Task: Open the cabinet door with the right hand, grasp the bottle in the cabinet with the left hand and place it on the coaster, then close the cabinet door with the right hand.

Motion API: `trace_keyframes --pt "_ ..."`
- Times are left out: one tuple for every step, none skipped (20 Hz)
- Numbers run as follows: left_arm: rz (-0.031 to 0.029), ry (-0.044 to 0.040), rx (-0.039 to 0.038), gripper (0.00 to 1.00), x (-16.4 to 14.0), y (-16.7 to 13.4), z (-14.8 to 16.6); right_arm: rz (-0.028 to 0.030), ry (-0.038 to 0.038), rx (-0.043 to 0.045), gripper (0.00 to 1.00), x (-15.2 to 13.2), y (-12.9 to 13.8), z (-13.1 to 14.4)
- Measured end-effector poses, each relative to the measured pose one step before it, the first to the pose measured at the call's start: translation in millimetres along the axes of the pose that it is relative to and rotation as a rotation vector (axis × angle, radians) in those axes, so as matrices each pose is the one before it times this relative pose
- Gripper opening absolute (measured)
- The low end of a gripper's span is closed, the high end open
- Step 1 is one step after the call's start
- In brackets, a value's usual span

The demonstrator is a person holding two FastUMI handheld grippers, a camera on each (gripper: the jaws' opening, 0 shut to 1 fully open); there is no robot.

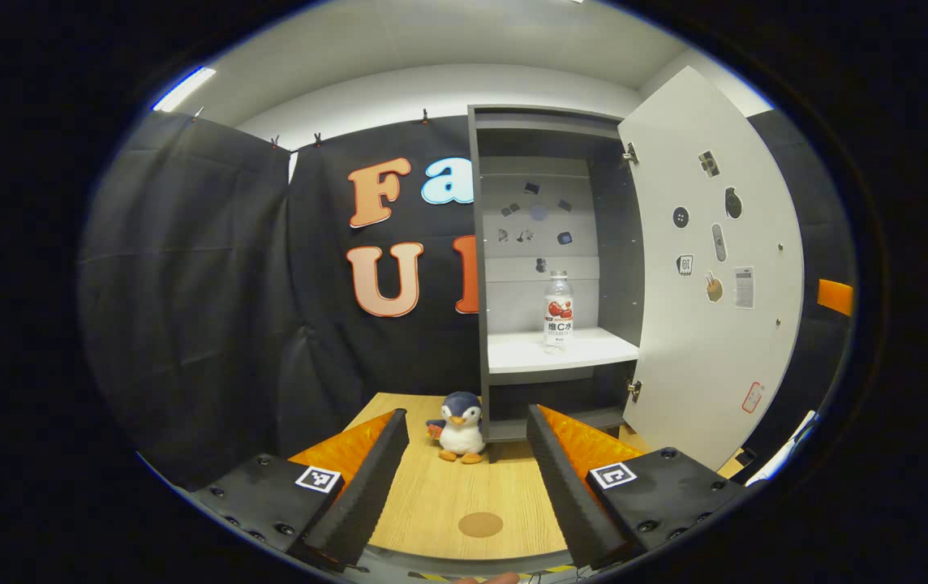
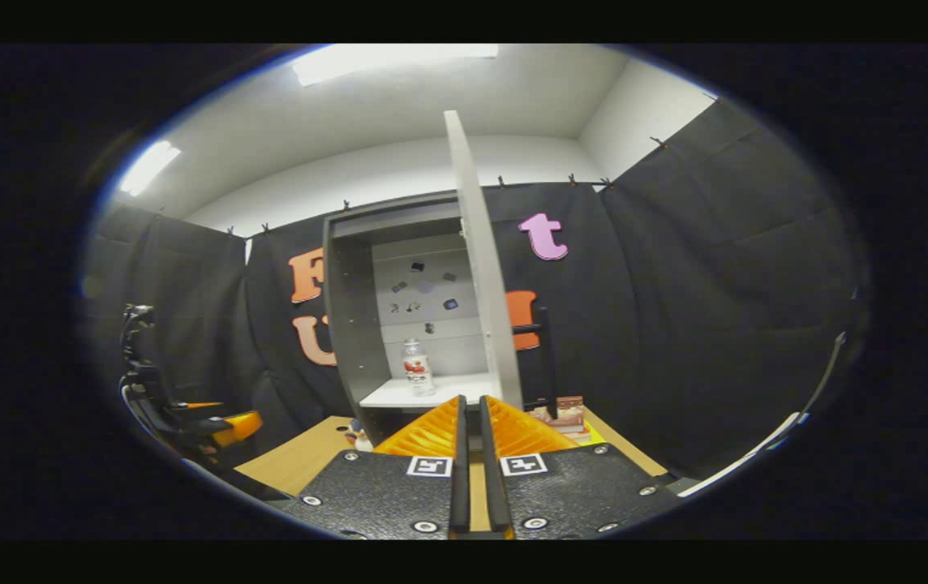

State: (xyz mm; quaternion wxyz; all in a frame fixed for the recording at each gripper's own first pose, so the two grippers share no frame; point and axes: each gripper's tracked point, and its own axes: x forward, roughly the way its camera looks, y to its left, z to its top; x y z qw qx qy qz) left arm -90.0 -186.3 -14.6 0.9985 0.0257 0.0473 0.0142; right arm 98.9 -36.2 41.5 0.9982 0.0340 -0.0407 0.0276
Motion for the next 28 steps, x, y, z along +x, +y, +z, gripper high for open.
trace_keyframes --pt "-0.017 -0.0042 -0.00466 0.96 14.34 -8.13 2.15 0.02022 0.00634 -0.00693 0.07 -3.0 12.88 -3.72" --pt "-0.0172 -0.00464 -0.00507 0.96 14.35 -8.56 2.03 0.01497 0.00558 -0.01143 0.12 0.2 10.78 -4.55" --pt "-0.02033 -0.00732 -0.00239 0.96 16.45 -9.76 2.59 -0.00399 0.00627 -0.01556 0.13 -1.66 5.47 -6.63" --pt "-0.01742 -0.0128 -0.00107 0.96 18.14 -7.85 5.84 -0.00289 0.00314 -0.00916 0.19 2.83 4.53 -4.46" --pt "-0.02132 -0.01175 0.00007 0.96 21.17 -9.71 5.66 -0.01241 -0.00413 0.00185 0.17 5.12 4.0 -0.77" --pt "-0.02305 -0.01122 -0.0025 0.96 21.12 -9.33 3.64 -0.0112 -0.00633 0.01179 0.24 4.06 1.63 -0.19" --pt "-0.02453 -0.00415 -0.00419 0.96 22.04 -9.0 3.26 -0.00973 -0.00128 0.0179 0.28 3.54 0.2 -2.68" --pt "-0.0251 -0.00824 -0.00839 0.96 21.5 -8.19 3.11 -0.0095 0.00216 0.01326 0.33 5.97 2.52 -2.03" --pt "-0.0211 -0.00329 -0.00504 0.96 22.28 -8.37 3.31 -0.01424 0.005 0.00587 0.39 7.84 0.55 -2.4" --pt "-0.01815 -0.00629 -0.00219 0.96 19.55 -5.7 2.3 -0.02162 0.00682 -0.00081 0.45 7.73 -2.19 -3.89" --pt "-0.02017 -0.006 -0.00056 0.96 21.1 -5.98 2.23 -0.01918 0.00423 -0.00358 0.47 10.62 2.43 -1.56" --pt "-0.01554 -0.00774 0.00201 0.95 21.32 -5.04 3.13 -0.01786 0.00576 -0.00433 0.56 7.56 -1.4 -3.07" --pt "-0.01623 -0.00262 0.00407 0.96 21.07 -5.04 -1.14 -0.01892 0.01099 -0.00066 0.54 7.35 -1.78 -4.19" --pt "-0.00748 0.00226 0.00257 0.96 17.49 -2.54 -3.35 -0.01648 0.01446 0.00344 0.58 6.9 -0.38 -4.34" --pt "-0.00787 0.00284 0.00208 0.96 17.15 -1.87 -3.24 -0.01479 0.01317 0.00544 0.65 6.87 0.39 -3.8" --pt "-0.01122 0.00369 -0.00413 0.96 15.75 -3.18 -4.0 -0.01558 0.01643 -0.00021 0.64 3.47 -0.32 -4.8" --pt "-0.00397 -0.00012 -0.00751 0.96 14.72 -1.43 -2.22 -0.01683 0.01072 -0.00376 0.69 5.96 0.74 -3.17" --pt "-0.01026 -0.0025 -0.00767 0.95 13.31 -2.59 -1.48 -0.01174 0.0098 -0.00208 0.64 3.49 0.87 -3.86" --pt "-0.00652 0.0018 -0.00103 0.96 12.96 -1.77 -2.42 -0.00949 0.01267 0.00337 0.65 4.95 1.31 -4.49" --pt "-0.0021 0.00437 0.0029 0.96 10.67 -0.55 -4.03 -0.00397 0.01933 0.0091 0.64 5.5 2.16 -4.77" --pt "-0.00112 0.00027 0.00095 0.96 9.42 -0.42 -2.26 0.0014 0.01373 0.0089 0.64 7.4 2.69 -3.19" --pt "-0.0019 -0.00175 0.00045 0.96 9.44 -0.63 -1.55 -0.00774 0.00355 0.0051 0.64 5.14 0.04 -0.43" --pt "0.00099 -0.0017 0.00072 0.96 9.37 0.73 -0.8 -0.00847 0.00002 -0.00086 0.64 5.2 -0.98 0.99" --pt "0.00299 0.00295 0.00017 0.96 8.14 0.46 -1.96 -0.0144 0.00979 -0.01039 0.6 3.92 -2.28 -0.87" --pt "0.00441 0.00267 -0.0059 0.95 8.48 1.04 -1.8 -0.01872 0.01025 -0.01289 0.64 2.17 -4.36 -2.02" --pt "0.00085 0.0059 -0.01094 0.95 7.93 0.29 -2.63 -0.01266 0.00645 -0.00518 0.64 2.8 -2.91 0.38" --pt "-0.00401 0.00861 -0.01037 0.95 7.84 -1.39 -2.29 -0.00499 0.00587 0.00184 0.64 -0.1 -0.41 0.06" --pt "0.00056 0.00792 -0.00698 0.96 7.02 -1.2 -2.31 -0.00592 0.00477 0.00084 0.64 0.62 -1.01 -0.81"
